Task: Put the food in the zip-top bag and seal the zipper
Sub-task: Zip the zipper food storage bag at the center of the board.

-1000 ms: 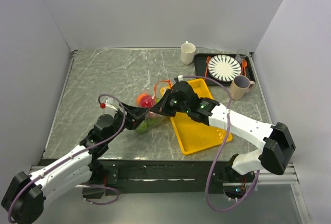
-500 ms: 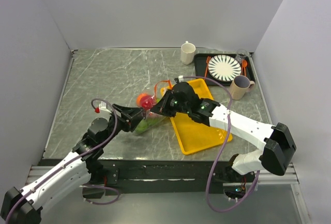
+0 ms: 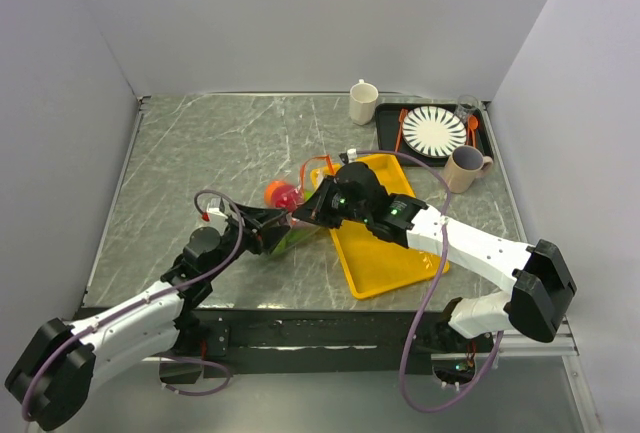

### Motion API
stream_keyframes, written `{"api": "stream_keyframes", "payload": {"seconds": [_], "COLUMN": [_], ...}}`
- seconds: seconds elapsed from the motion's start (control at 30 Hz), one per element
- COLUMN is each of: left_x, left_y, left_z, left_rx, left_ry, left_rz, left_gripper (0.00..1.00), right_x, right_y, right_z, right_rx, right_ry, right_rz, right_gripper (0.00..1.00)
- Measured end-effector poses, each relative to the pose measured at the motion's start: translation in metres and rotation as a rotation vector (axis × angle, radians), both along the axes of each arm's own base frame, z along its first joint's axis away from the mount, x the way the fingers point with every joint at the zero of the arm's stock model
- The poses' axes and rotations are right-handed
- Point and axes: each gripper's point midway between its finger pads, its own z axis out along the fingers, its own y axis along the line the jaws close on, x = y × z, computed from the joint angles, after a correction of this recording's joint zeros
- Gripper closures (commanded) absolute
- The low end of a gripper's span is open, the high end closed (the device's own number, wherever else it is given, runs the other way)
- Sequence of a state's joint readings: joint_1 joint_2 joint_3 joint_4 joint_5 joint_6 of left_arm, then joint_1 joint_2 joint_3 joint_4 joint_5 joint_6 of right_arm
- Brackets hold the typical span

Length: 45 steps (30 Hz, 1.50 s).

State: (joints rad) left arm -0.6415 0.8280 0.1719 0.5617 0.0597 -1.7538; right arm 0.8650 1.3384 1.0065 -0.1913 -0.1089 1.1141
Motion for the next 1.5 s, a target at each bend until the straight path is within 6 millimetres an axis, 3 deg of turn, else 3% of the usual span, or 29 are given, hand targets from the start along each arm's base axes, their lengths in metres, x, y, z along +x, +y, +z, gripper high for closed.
{"api": "stream_keyframes", "payload": {"seconds": [0.17,0.37,0.57,0.77,0.87,1.17,1.5], "left_x": [-0.002,-0.003,-0.002,0.000,0.001,0.004,0.004], "left_y": [-0.001,-0.001,-0.004,-0.007,-0.007,-0.008,-0.009], "left_z": [0.011,0.014,0.010,0.009,0.011,0.010,0.009], "left_rx": [-0.040,-0.051,-0.057,-0.057,-0.069,-0.069,-0.069], "left_ry": [-0.017,-0.020,0.005,0.015,0.017,0.026,0.026], "left_rz": [-0.010,-0.013,-0.025,-0.029,-0.027,-0.024,-0.026], "left_gripper": [0.35,0.52,0.53,0.68,0.80,0.98,0.99], "right_x": [0.001,0.001,0.001,0.001,0.001,0.001,0.002], "right_y": [0.000,0.000,0.000,0.000,0.000,0.000,-0.001], "right_z": [0.001,0.001,0.001,0.000,0.000,0.000,0.000], "right_rx": [0.002,0.000,-0.002,-0.004,-0.006,-0.007,-0.009], "right_ry": [-0.004,-0.007,-0.010,-0.012,-0.013,-0.015,-0.017], "right_rz": [-0.002,0.000,0.002,0.003,0.004,0.004,-0.002], "right_gripper": [0.95,0.95,0.96,0.96,0.96,0.96,0.95]}}
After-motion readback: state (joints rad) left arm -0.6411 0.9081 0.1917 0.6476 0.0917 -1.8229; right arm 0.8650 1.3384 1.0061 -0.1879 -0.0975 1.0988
